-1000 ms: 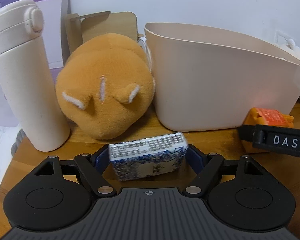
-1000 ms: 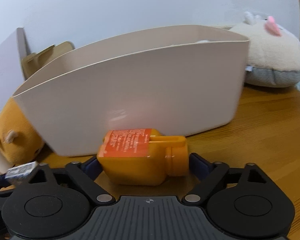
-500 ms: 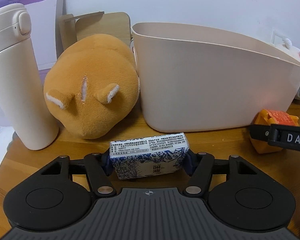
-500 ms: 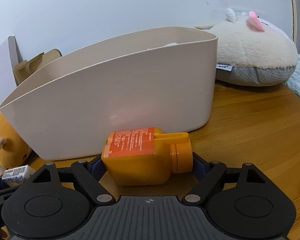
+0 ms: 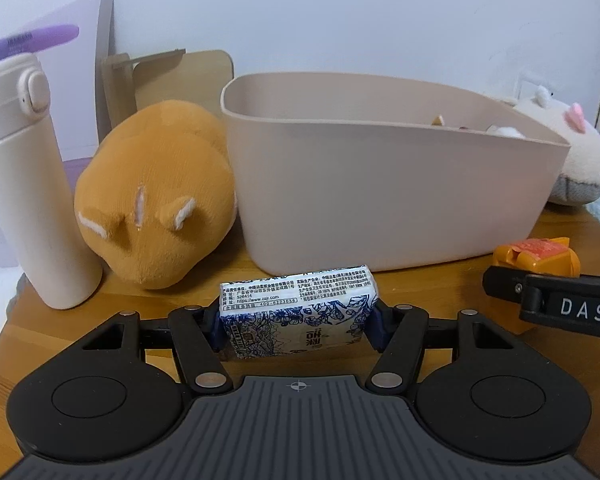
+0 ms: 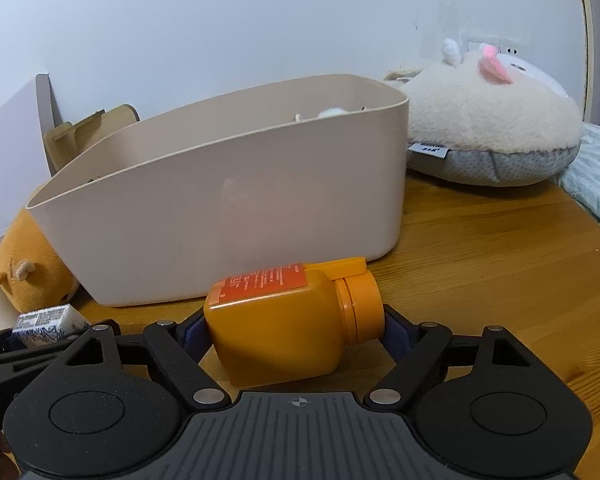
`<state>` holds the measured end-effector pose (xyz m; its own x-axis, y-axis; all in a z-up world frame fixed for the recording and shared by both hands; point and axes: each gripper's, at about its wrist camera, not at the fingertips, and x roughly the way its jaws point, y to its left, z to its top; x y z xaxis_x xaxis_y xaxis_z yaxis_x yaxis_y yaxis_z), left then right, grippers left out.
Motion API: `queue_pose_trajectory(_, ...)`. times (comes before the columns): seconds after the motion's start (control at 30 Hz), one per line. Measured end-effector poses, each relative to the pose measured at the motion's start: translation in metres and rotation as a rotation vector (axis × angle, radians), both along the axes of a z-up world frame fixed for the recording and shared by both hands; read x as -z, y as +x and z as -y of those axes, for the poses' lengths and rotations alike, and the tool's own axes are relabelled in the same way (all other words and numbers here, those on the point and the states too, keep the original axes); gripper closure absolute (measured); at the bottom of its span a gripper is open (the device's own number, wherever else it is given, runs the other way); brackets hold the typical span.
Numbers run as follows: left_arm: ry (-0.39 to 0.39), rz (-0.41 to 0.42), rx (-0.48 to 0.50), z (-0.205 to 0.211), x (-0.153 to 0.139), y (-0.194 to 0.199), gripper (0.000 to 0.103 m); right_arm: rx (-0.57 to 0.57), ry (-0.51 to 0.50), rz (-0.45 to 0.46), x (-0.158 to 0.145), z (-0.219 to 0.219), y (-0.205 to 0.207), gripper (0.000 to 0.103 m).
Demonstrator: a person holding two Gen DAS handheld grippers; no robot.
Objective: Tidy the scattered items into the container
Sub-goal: 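Grasp the blue printed box with the left tool while the right tool grasps the orange bottle, then lift the blue box and orange bottle and carry them over the basket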
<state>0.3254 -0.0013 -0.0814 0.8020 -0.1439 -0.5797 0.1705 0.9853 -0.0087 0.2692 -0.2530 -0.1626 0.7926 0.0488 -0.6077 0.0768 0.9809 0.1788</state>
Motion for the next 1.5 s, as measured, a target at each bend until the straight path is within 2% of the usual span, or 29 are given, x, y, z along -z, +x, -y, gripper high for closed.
queue_pose_trajectory(0.4,-0.025,0.053,0.034,0.008,-0.031,-0.016,0.039,-0.027,0.028,0.095,-0.034,0.011,-0.036,0.021)
queue_pose_trajectory(0.77,-0.048,0.155,0.053,0.016,-0.082,-0.021,0.039,-0.019,0.03,0.205,-0.082,0.031,-0.052,0.021)
queue_pose_trajectory(1.13,-0.019,0.242,0.051,0.028,-0.127,-0.003,0.039,-0.007,0.036,0.257,-0.12,0.055,-0.035,0.021)
queue_pose_trajectory(1.37,-0.009,0.257,0.052,0.039,-0.14,0.023,0.039,-0.004,-0.015,0.268,-0.13,0.059,-0.011,0.021)
queue_pose_trajectory(1.5,-0.016,0.233,0.054,0.048,-0.141,0.044,0.039,-0.013,-0.024,0.255,-0.131,0.057,0.009,0.021)
